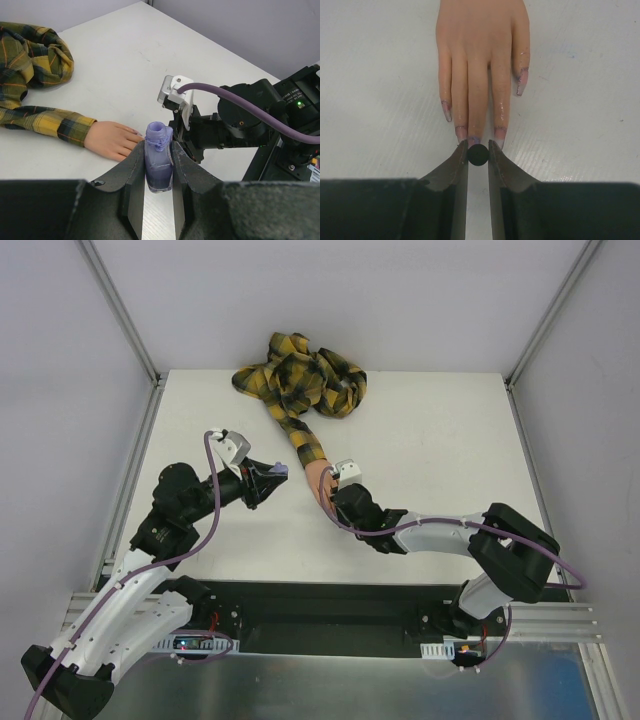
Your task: Paint the nails
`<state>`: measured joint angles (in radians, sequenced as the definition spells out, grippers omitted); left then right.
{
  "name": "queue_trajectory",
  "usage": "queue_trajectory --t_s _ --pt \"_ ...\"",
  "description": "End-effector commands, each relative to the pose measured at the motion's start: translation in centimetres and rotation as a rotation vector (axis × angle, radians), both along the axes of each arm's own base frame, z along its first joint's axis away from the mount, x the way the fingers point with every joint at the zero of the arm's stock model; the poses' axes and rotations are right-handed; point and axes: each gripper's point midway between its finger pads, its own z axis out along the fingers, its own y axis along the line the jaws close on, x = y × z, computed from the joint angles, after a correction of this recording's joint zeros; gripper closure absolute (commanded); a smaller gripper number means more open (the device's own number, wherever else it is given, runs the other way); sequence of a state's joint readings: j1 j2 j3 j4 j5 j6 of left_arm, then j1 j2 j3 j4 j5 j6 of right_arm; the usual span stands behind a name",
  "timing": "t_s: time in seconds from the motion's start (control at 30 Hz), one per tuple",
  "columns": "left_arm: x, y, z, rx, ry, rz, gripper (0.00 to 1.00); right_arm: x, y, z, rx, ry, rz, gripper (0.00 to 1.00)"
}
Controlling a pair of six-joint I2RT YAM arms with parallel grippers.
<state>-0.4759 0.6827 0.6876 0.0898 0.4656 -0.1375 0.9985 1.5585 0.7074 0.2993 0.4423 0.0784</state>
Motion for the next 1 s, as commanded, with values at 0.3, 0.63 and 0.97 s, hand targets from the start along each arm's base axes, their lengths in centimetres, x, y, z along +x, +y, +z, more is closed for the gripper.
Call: queue_trajectory --t_s 0.3,0.63,0.97 --pt "-0.2 -0.2 2.8 -0.04 -0.062 -0.023 1.0 0.9 0.8 1.8 0.031 -0.049 -0.015 1.0" --pt "-0.1 -0.2 2.7 -0.037 -0.061 -0.023 1.0 1.6 1.2 1.9 0.044 -0.055 -0.007 1.0" --pt "-0.1 -0.3 2.6 -0.036 -0.059 -0.025 1.0 1.9 1.7 2.0 0.065 -0.052 0.013 1.0"
